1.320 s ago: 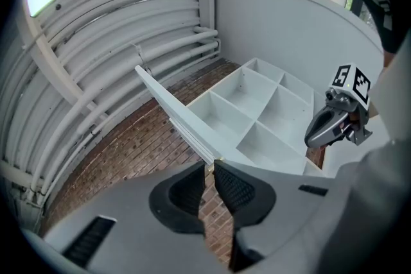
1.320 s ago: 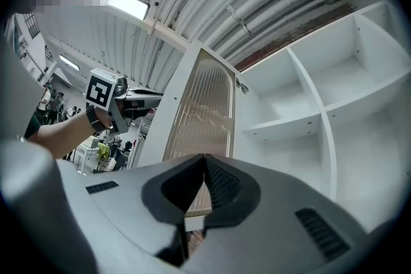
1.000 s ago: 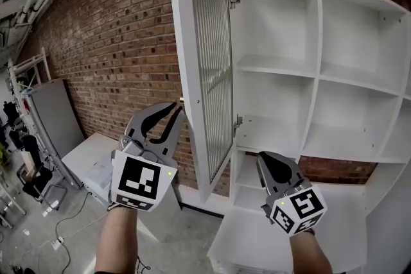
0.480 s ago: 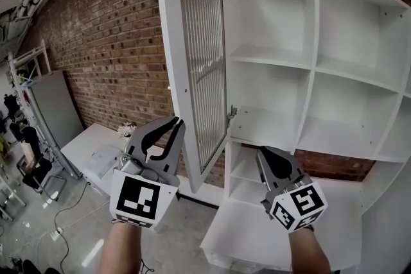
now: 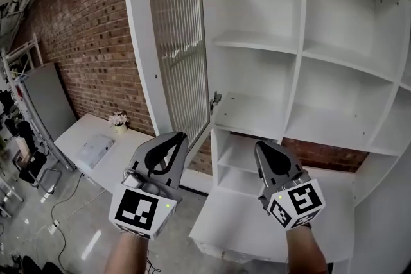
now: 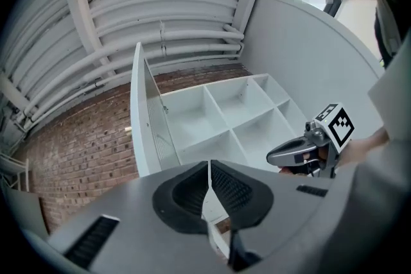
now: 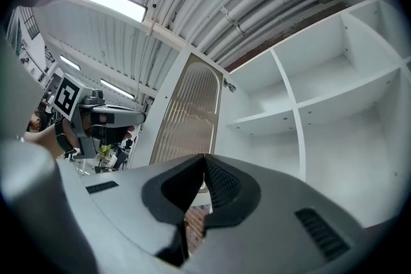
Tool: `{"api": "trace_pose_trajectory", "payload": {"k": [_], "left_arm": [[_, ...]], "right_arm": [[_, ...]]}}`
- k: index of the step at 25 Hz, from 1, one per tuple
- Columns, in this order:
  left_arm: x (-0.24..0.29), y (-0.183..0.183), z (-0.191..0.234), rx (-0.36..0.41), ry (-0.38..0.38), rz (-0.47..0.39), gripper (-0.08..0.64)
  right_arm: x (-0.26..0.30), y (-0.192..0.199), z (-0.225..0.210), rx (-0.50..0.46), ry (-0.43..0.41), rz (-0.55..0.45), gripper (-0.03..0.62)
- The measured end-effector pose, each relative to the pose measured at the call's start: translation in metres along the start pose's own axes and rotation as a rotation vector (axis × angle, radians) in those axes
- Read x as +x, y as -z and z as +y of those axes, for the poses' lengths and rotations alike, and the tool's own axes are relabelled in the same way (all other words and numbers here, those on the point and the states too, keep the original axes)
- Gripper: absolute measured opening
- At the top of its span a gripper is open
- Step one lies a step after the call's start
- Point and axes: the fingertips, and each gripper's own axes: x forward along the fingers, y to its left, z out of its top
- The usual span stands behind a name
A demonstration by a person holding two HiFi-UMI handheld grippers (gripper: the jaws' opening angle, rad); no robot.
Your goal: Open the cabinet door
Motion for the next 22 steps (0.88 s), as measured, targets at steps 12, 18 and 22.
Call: {"api": "trace_pose_trajectory", "payload": {"k": [12, 18, 22], "left_arm": [[0.021, 0.061, -0.05, -0.184, -0.037, -0.006, 0.017], [0.026, 0.089, -0.068, -0.233, -0.031, 0.007, 0.017], [0.022, 0.105, -0.075, -0.26, -0.036, 0.011, 0.017]], "right_arm": [[-0.047, 0.037, -0.036, -0.052, 0.069, 0.077, 0.005], [-0.061, 0.054, -0.045, -0.042, 0.085, 0.094, 0.005], [-0.07, 0.066, -0.046, -0.02, 0.099, 0.098, 0.005]]}}
